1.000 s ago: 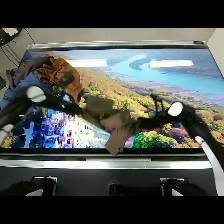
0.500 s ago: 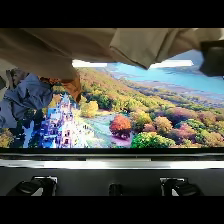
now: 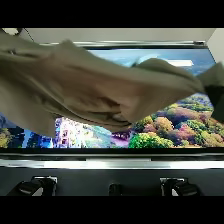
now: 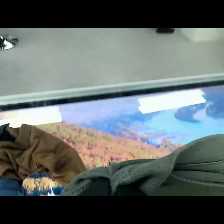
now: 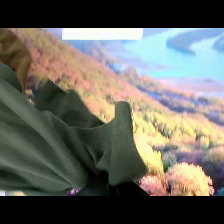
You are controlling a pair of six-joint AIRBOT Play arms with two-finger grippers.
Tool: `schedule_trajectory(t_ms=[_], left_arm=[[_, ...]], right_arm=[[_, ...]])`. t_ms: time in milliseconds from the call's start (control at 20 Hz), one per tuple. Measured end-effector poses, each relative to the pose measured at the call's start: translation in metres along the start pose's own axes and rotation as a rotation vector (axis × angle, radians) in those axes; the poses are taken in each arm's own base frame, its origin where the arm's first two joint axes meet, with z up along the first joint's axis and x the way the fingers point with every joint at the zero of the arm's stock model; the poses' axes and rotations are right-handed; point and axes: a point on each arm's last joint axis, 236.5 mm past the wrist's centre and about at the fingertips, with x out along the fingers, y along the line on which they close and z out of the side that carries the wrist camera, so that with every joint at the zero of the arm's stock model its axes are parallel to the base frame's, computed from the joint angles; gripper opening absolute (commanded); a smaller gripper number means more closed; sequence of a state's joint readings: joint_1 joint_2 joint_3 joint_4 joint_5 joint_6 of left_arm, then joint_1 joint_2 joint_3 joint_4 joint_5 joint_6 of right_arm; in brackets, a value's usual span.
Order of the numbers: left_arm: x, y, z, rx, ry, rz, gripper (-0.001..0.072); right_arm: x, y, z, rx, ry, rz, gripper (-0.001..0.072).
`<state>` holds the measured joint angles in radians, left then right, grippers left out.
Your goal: Fold the shirts.
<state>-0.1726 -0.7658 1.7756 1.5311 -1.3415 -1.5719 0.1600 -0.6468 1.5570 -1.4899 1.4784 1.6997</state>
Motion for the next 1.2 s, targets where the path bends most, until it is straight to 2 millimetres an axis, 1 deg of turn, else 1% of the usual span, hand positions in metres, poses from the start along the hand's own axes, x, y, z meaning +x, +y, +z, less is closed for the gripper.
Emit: schedule_trajectory(t_ms=[100, 150, 250, 300, 400, 450, 500, 550, 600, 650, 700, 750, 850, 900, 950, 1000, 1050, 1100, 1150, 1200], left_arm=[[0.003, 0.001, -0.023, 0.009, 0.089, 0.003, 0.0028], [0.003, 0.001, -0.031, 0.012, 0.120, 0.002, 0.0028], [-0.002, -0.004, -0.039, 0.015, 0.147, -0.020, 0.0027], [-0.004, -0.007, -0.041, 0.015, 0.150, -0.030, 0.0028], [-0.007, -0.009, -0.044, 0.013, 0.157, -0.040, 0.0028], [-0.005, -0.010, -0.046, 0.013, 0.166, -0.043, 0.0028], [0.000, -0.009, -0.049, 0.012, 0.183, -0.042, 0.0028], [0.011, -0.007, -0.056, 0.012, 0.215, -0.035, 0.0029], [0.027, -0.005, -0.066, 0.013, 0.257, -0.030, 0.0029], [0.049, -0.003, -0.078, 0.012, 0.307, -0.024, 0.0029], [0.072, 0.000, -0.092, 0.011, 0.358, -0.018, 0.0029], [0.098, 0.002, -0.108, 0.010, 0.411, -0.013, 0.0029], [0.151, 0.006, -0.147, 0.005, 0.519, -0.006, 0.0030], [0.176, 0.008, -0.172, 0.002, 0.589, -0.004, 0.0030], [0.200, 0.010, -0.199, -0.002, 0.661, -0.004, 0.0030], [0.218, 0.010, -0.228, -0.006, 0.741, -0.006, 0.0030], [0.233, 0.010, -0.257, -0.012, 0.824, -0.009, 0.0030], [0.244, 0.010, -0.283, -0.017, 0.896, -0.013, 0.0030], [0.253, 0.009, -0.311, -0.027, 0.978, -0.020, 0.0030], [0.258, 0.008, -0.332, -0.032, 1.040, -0.023, 0.0030]], right_arm=[[-0.003, -0.004, -0.031, 0.011, 0.131, -0.017, 0.0045], [-0.006, -0.005, -0.043, 0.017, 0.180, -0.023, 0.0045], [-0.013, -0.006, -0.061, 0.030, 0.246, -0.030, 0.0045], [-0.016, -0.007, -0.066, 0.035, 0.260, -0.033, 0.0045], [-0.018, -0.009, -0.066, 0.050, 0.259, -0.043, 0.0045], [-0.015, -0.012, -0.062, 0.058, 0.246, -0.057, 0.0045], [-0.007, -0.015, -0.055, 0.064, 0.231, -0.072, 0.0045], [0.004, -0.020, -0.048, 0.068, 0.224, -0.091, 0.0045], [0.020, -0.024, -0.040, 0.070, 0.224, -0.110, 0.0045], [0.043, -0.029, -0.031, 0.071, 0.223, -0.129, 0.0045], [0.071, -0.033, -0.020, 0.070, 0.222, -0.140, 0.0045], [0.102, -0.035, -0.012, 0.068, 0.221, -0.143, 0.0046], [0.176, -0.032, -0.001, 0.085, 0.225, -0.113, 0.0046], [0.212, -0.027, -0.002, 0.113, 0.237, -0.085, 0.0046], [0.245, -0.023, -0.010, 0.157, 0.266, -0.060, 0.0045], [0.277, -0.017, -0.024, 0.218, 0.310, -0.033, 0.0045], [0.304, -0.010, -0.039, 0.277, 0.359, -0.006, 0.0046], [0.329, -0.002, -0.060, 0.341, 0.427, 0.022, 0.0084], [0.347, 0.005, -0.079, 0.395, 0.487, 0.044, 0.0349], [0.362, 0.011, -0.097, 0.442, 0.545, 0.063, 0.0649]])
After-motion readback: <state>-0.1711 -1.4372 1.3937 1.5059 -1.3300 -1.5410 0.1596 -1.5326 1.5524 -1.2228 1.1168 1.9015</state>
